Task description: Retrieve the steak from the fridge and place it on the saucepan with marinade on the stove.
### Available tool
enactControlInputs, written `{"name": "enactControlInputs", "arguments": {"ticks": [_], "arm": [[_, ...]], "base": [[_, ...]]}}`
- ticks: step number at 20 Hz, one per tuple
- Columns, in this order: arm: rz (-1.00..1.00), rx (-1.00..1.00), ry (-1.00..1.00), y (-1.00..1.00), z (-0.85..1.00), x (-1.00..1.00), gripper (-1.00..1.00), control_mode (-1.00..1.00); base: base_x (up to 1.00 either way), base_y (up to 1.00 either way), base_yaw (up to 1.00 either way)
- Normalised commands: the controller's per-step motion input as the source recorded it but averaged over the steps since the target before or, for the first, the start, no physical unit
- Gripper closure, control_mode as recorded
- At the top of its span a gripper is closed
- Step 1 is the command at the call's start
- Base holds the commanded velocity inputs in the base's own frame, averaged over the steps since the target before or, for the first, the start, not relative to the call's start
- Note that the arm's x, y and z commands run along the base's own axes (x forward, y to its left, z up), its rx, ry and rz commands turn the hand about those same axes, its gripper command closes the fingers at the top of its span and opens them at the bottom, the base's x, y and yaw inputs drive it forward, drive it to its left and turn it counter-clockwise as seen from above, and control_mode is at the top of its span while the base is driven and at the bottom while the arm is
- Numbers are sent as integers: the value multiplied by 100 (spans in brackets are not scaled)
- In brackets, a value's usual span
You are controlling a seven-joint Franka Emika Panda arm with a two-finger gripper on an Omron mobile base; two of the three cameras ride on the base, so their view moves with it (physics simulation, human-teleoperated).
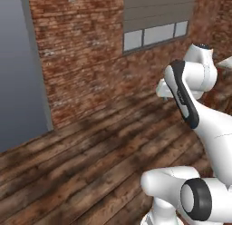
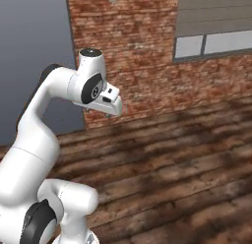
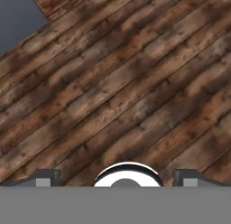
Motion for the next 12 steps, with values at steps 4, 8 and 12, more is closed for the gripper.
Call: {"name": "enactControlInputs", "arguments": {"ticks": [4, 8, 12], "arm": [[0, 0, 0, 0, 0, 0, -100, 100], [0, 0, 0, 0, 0, 0, -100, 100], [0, 0, 0, 0, 0, 0, -100, 100]], "base": [[-2, 1, 100], [0, 1, 100], [0, 1, 100]]}}
